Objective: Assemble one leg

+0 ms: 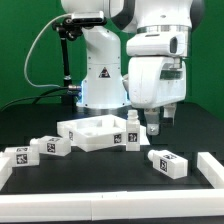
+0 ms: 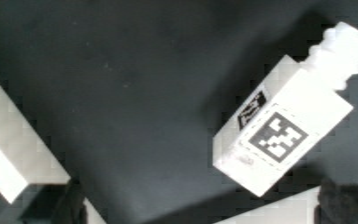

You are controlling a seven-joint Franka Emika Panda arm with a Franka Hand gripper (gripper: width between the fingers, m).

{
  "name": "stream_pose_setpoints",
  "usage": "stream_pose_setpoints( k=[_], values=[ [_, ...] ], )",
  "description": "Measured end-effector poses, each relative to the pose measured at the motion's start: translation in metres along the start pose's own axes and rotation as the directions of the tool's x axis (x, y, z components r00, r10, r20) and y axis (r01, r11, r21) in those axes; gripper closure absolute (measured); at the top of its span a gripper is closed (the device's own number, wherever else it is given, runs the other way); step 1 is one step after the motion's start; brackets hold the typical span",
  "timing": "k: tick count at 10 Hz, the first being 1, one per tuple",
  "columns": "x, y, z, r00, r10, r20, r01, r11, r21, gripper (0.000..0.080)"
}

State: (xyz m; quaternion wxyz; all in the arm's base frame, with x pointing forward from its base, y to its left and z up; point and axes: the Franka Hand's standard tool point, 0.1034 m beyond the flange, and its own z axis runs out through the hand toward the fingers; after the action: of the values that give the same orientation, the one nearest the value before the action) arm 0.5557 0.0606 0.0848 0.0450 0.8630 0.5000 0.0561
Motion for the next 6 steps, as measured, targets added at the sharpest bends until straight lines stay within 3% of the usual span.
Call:
stream_pose_setpoints(
  k=[4,5,6],
  values=[
    [0.000,0.000,0.000,1.000,0.002,0.000,-0.002,1.000,0.001,0.0150],
    [0.001,-0.003,0.003,1.000,0.024,-0.002,-0.024,1.000,0.003,0.0150],
    [0.006,-0.015,0.012,0.997,0.071,-0.008,-0.071,0.997,0.010,0.0150]
  ],
)
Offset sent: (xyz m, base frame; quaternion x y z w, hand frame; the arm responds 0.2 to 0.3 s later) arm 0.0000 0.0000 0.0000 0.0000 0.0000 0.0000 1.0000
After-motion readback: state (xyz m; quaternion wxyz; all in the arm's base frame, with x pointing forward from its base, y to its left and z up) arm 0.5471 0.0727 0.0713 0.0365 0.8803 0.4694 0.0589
